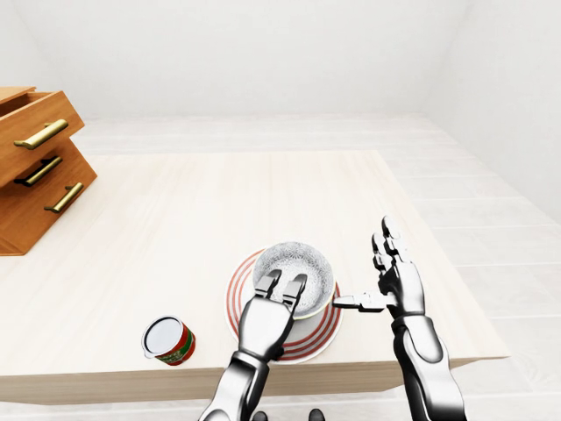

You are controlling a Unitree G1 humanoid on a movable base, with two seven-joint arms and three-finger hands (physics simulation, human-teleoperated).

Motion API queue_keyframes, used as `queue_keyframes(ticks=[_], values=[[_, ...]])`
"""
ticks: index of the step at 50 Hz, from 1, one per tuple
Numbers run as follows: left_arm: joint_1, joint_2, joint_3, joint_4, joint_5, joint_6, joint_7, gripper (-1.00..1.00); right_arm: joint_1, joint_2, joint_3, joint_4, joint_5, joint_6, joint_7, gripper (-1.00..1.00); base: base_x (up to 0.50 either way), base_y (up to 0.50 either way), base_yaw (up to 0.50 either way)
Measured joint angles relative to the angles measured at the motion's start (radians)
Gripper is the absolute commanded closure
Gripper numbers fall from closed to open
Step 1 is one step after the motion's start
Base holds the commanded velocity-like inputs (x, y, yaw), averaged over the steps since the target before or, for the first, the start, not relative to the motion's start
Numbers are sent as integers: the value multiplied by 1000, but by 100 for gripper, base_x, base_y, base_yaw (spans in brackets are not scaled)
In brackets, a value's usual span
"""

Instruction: Put the bowl on the plate.

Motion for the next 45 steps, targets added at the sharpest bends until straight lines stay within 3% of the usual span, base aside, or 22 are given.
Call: queue_keyframes(ticks=[27, 45], values=[[105, 61, -27, -214, 8, 56, -96, -63, -17, -1, 4, -13, -3, 21, -3, -100, 0, 0, 0], [154, 94, -5, -353, 7, 84, -164, -67, -9, -2, 0, -20, -2, 20, 1, -100, 0, 0, 0]])
